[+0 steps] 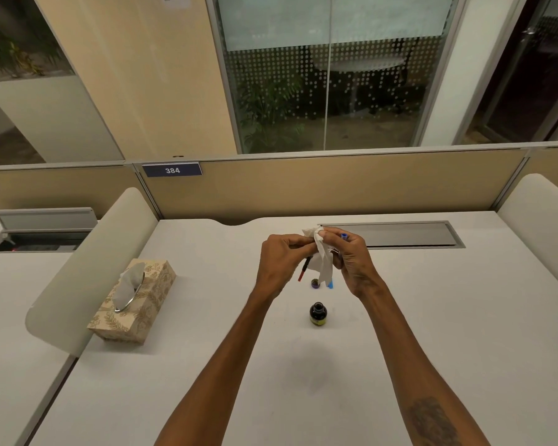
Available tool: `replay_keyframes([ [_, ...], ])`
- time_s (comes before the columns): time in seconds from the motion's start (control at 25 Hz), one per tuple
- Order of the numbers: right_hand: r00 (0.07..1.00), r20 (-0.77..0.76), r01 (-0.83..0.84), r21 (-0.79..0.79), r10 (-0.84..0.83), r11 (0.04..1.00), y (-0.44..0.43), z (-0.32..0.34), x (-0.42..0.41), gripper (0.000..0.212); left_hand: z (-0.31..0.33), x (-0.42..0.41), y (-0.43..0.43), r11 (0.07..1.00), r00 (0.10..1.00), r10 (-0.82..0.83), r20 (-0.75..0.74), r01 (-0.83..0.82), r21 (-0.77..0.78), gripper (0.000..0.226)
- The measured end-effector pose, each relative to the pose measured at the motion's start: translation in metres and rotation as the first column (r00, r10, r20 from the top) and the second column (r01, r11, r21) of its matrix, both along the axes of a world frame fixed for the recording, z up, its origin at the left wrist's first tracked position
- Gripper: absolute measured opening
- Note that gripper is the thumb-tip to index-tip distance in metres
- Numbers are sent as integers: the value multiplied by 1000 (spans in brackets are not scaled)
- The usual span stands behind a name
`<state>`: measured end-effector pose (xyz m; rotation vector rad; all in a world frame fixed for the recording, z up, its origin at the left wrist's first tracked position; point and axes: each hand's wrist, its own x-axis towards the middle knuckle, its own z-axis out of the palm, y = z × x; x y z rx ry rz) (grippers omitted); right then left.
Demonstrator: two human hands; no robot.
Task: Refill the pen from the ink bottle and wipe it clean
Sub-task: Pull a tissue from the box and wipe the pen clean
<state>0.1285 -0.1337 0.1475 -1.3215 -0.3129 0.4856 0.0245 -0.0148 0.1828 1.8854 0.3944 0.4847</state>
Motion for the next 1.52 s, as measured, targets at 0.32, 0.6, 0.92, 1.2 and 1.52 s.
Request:
replay_keyframes([
  [0.32, 998, 56, 18, -60, -15, 998, 5, 9, -4, 27, -5, 2, -3, 979, 979, 202, -12, -202, -33, 21],
  [0.6, 996, 35, 80, -70, -78, 994, 3, 15, -9, 27, -6, -5, -1, 974, 980, 199, -12, -199, -104, 25],
  [0.92, 987, 112, 123, -62, -116, 990, -1, 19, -12, 18, 0, -8, -2, 944, 960, 277, 42, -264, -200, 31],
  [1.2, 996, 81, 36, -102, -28, 994, -6, 19, -9, 21, 0, -9, -2, 932, 949, 309, 69, -287, -221, 29],
  [1.52, 985, 168, -6, -175, 35, 985, -8, 27, -15, 25, -1, -8, 0, 948, 959, 270, 89, -249, -195, 22],
])
